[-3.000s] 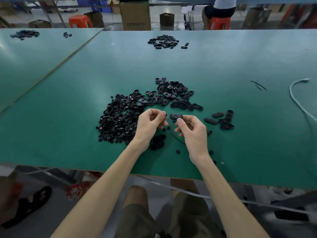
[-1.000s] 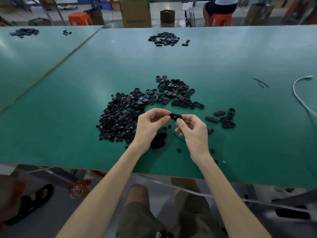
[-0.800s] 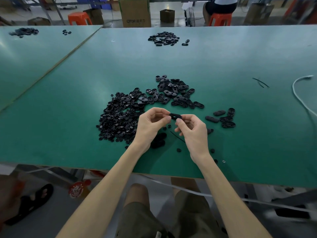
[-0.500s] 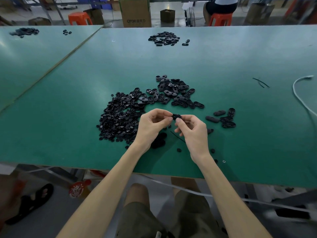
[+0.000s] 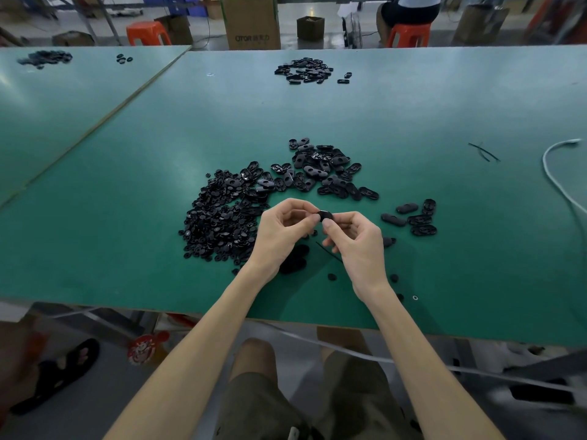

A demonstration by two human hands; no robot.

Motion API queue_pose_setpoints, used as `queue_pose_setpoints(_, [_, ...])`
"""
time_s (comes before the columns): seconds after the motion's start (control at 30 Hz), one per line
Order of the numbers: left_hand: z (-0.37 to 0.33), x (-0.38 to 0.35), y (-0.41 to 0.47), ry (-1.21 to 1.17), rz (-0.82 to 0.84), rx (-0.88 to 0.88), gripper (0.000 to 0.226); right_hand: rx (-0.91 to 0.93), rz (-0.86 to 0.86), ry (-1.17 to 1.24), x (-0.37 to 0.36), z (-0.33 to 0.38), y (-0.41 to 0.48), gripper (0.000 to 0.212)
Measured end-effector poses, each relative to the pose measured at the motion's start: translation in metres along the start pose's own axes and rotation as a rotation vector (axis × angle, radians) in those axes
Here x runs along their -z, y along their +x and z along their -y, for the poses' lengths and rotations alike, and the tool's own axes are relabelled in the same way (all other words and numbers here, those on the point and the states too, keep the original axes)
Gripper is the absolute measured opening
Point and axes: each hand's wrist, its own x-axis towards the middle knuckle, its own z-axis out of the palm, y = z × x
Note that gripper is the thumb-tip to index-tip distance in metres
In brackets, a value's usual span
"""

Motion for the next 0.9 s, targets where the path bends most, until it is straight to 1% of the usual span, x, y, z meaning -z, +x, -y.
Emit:
queue_pose_setpoints(0.27, [0.0012, -0.0002, -0.0004, 0.029, 0.003, -0.001, 0.009, -0.005, 0.006, 0.03, 0.0006, 0.0007, -0.0008, 0.007])
queue_pose_setpoints(0.6, [0.0032, 0.0001, 0.0009, 0.12, -0.036, -0.048, 0.009, -0.019, 0.017, 0.045, 0.0011, 0.0006, -0.0012, 0.006])
queue_pose_setpoints(0.77, [0.0027, 0.0006, 0.0011, 0.021, -0.008, -0.017, 0.011, -0.016, 0.022, 0.05, 0.0014, 0.0013, -0.0012, 0.006])
queue_pose_setpoints(0.9, [0.0032, 0.0017, 0.0008, 0.014, -0.008, -0.015, 0.014, -0.001, 0.023, 0.031, 0.0017, 0.0006, -0.0011, 0.005])
